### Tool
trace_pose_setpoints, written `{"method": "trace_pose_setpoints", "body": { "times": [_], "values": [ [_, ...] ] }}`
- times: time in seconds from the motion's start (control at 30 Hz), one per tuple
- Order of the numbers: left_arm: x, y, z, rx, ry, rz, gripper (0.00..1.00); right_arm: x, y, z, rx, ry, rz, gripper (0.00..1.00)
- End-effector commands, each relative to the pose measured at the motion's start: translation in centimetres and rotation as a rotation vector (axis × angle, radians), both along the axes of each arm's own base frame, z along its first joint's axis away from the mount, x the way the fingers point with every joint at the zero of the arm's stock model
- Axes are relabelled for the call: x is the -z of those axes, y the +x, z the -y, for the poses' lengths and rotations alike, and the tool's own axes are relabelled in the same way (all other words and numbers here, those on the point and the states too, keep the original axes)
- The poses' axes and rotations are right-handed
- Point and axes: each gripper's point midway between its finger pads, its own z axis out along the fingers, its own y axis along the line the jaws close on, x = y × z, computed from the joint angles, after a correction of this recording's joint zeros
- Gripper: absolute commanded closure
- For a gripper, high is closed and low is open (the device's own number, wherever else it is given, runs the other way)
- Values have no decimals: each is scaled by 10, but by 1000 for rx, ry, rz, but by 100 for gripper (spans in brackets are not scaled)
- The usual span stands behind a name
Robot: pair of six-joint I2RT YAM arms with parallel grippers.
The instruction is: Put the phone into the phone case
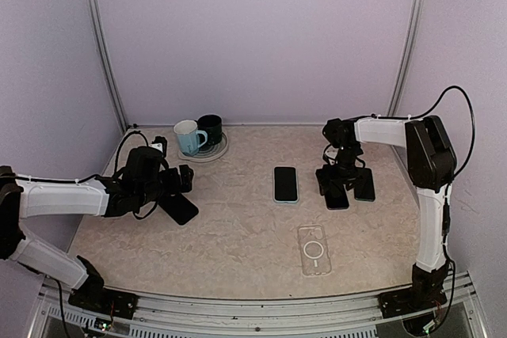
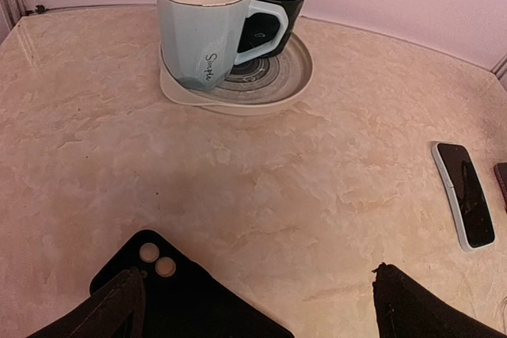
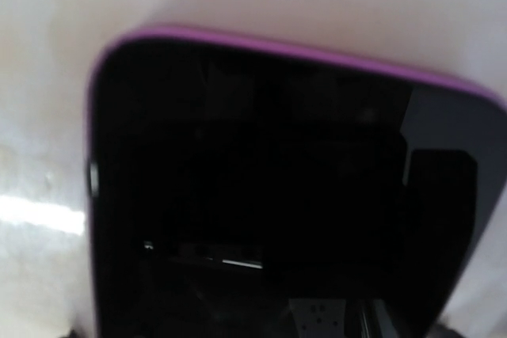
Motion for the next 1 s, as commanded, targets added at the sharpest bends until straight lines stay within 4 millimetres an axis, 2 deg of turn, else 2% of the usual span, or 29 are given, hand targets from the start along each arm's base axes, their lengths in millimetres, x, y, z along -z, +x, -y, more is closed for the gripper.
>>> {"method": "trace_pose_setpoints", "body": {
  "times": [0.0,0.17,0.33,0.43,0.57,0.73,0.87,0.97],
  "values": [
    [-11,2,3,10,-12,35,1,1,-14,6,14,-4,-49,5],
    [-10,2,2,9,-9,32,1,8,-14,1,6,21,-59,11],
    [-13,3,3,11,-12,38,1,11,-13,-3,1,39,-62,32],
    [-15,3,3,11,-12,42,1,5,-9,-5,1,42,-38,39],
    [-15,3,3,13,-14,42,1,-13,-1,-8,4,37,19,41],
    [-15,3,5,19,-17,42,1,-50,9,-16,24,46,160,44],
    [-18,-1,15,74,-9,53,1,-75,-3,-32,33,66,271,45],
    [-29,-16,43,189,61,120,1,-91,-21,-44,44,50,350,49]
  ]
}}
